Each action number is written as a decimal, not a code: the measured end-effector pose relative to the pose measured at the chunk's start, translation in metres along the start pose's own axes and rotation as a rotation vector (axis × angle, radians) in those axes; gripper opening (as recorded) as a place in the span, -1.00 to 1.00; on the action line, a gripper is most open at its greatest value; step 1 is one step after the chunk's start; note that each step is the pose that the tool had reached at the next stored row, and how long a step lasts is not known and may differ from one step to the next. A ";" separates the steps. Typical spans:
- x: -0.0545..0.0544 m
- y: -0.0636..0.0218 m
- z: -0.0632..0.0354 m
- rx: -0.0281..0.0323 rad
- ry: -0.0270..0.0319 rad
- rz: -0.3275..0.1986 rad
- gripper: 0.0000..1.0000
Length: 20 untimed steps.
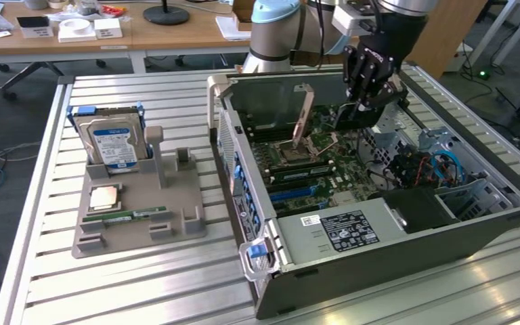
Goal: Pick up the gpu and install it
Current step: 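Insert the gpu into the slot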
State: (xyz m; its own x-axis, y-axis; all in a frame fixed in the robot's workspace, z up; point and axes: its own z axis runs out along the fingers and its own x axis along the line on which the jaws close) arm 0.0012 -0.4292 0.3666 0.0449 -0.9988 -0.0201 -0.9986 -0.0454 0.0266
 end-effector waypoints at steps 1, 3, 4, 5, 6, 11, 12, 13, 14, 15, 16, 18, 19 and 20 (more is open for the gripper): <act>0.000 0.0002 0.0012 0.0000 -0.0001 0.000 -0.47; 0.000 0.0004 0.0035 0.0000 0.0000 0.000 -0.47; 0.000 0.0005 0.0045 0.0000 0.0000 0.000 -0.47; 0.000 0.0006 0.0054 -0.0001 0.0000 0.000 -0.47; 0.000 0.0006 0.0059 -0.0001 0.0001 0.000 -0.47; 0.000 0.0007 0.0061 0.0000 0.0001 0.000 -0.47; 0.000 0.0007 0.0061 0.0000 0.0000 0.000 -0.47; 0.000 0.0007 0.0064 0.0000 -0.0001 0.000 -0.47; 0.000 0.0009 0.0069 0.0001 -0.0004 0.000 -0.47; 0.000 0.0010 0.0074 0.0001 -0.0002 0.000 -0.47; 0.000 0.0011 0.0079 0.0000 -0.0001 0.000 -0.47; 0.000 0.0014 0.0094 0.0000 -0.0001 0.000 -0.47; 0.000 0.0015 0.0102 0.0000 0.0000 0.000 -0.47; 0.000 0.0017 0.0109 0.0000 0.0000 0.000 -0.47</act>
State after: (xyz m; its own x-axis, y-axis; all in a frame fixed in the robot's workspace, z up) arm -0.0008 -0.4292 0.3557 0.0448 -0.9988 -0.0200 -0.9986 -0.0454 0.0266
